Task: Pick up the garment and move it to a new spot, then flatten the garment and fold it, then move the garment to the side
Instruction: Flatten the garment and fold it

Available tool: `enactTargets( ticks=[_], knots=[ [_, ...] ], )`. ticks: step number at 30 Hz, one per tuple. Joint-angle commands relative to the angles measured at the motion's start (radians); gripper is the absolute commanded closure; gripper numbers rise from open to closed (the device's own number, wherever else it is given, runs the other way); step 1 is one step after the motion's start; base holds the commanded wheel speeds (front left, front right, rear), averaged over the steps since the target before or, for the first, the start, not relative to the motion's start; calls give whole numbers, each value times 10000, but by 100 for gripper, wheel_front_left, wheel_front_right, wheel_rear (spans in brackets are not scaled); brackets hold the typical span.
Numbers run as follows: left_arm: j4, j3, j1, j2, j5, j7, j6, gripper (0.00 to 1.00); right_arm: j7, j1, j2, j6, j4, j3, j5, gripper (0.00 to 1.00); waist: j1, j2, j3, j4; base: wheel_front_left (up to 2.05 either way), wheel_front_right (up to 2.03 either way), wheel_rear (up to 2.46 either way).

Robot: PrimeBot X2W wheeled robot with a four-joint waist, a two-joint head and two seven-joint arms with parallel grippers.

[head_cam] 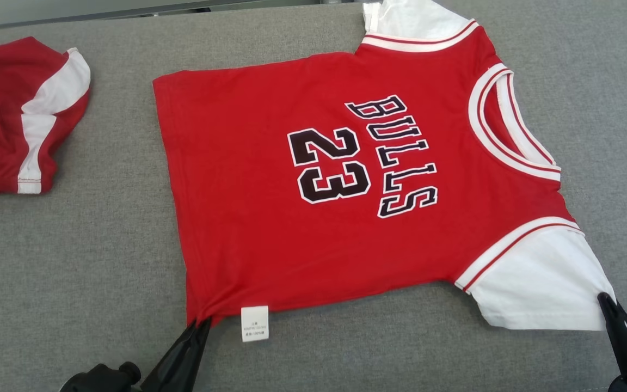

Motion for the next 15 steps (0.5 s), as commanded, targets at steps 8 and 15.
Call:
enactTargets(
  ticks=[8, 15],
  knots=[
    [-1429, 537, -568, 478, -337, 957, 414, 100, 340, -1887, -822, 4, 41, -12, 1006, 100, 1, 68, 714, -136, 0, 0, 0],
    [-1925, 1089, -1860, 831, -1065, 2331, 497, 100, 1407, -4966, -1289, 4, 1264, 353, 920, 100, 1, 68, 1187, -68, 0, 0, 0]
  ],
)
